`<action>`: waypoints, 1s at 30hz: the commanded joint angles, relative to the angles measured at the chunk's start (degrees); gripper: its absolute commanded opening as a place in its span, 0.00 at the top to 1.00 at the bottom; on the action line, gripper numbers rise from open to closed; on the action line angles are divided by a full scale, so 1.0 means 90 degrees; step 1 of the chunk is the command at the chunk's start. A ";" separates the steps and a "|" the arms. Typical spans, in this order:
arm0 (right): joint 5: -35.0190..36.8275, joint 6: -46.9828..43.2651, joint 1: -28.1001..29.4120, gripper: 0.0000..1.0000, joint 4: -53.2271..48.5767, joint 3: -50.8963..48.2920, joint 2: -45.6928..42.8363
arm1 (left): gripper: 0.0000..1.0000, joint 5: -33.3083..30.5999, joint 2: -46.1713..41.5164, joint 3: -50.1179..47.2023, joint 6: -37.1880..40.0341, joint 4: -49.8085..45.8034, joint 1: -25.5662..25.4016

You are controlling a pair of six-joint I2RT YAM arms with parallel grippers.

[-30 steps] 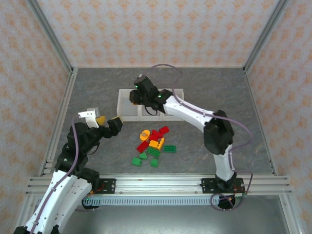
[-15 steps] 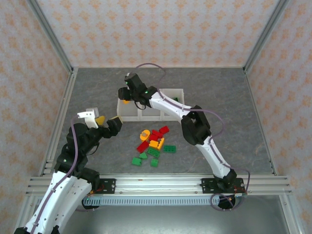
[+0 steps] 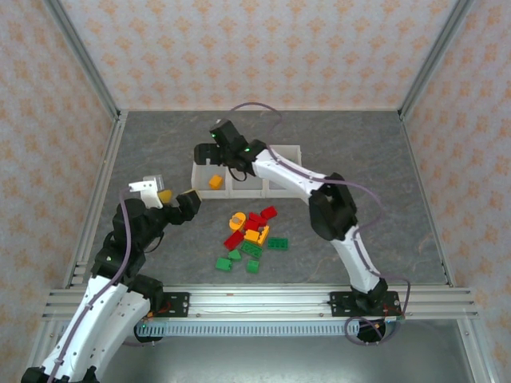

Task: Sort the legos into containers by color
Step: Place the lego in the container, then pick up the lego from the center of the table.

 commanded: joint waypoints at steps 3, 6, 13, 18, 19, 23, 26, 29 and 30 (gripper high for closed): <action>0.0875 0.0011 -0.0037 0.00 0.0298 -0.1678 -0.2413 | 0.01 0.0270 0.0518 0.0189 0.0080 -0.0184 -0.0019; 0.1235 -0.0122 -0.0059 0.00 0.0389 -0.2867 -0.3589 | 0.01 0.0525 0.1087 0.0289 0.0134 -0.0273 -0.0128; 0.2232 -0.0546 -0.0333 0.00 0.0889 -0.5605 -0.6121 | 0.01 -0.0264 0.2952 0.0817 0.0058 -0.0922 -0.1287; 0.2720 -0.0311 -0.0772 0.00 0.0913 -0.6913 -0.7369 | 0.01 -0.0968 0.4680 0.1743 0.0237 -0.1558 -0.2211; 0.2729 -0.0257 -0.0852 0.00 0.0887 -0.7100 -0.7543 | 0.01 -0.1010 0.5025 0.1949 0.0335 -0.1664 -0.2251; 0.2711 -0.0143 -0.1072 0.00 0.0704 -0.7587 -0.8095 | 0.03 -0.1484 0.5985 0.2623 0.0708 -0.2138 -0.2346; 0.2788 -0.0174 -0.1097 0.00 0.0642 -0.7819 -0.8344 | 0.06 -0.1499 0.6284 0.2868 0.0879 -0.2179 -0.2346; 0.2873 -0.0148 -0.1097 0.00 0.0603 -0.7959 -0.8460 | 0.09 -0.1307 0.6466 0.2983 0.0966 -0.2111 -0.2363; 0.2875 -0.0135 -0.1096 0.00 0.0604 -0.7999 -0.8470 | 0.10 -0.1255 0.6510 0.3007 0.0990 -0.2090 -0.2365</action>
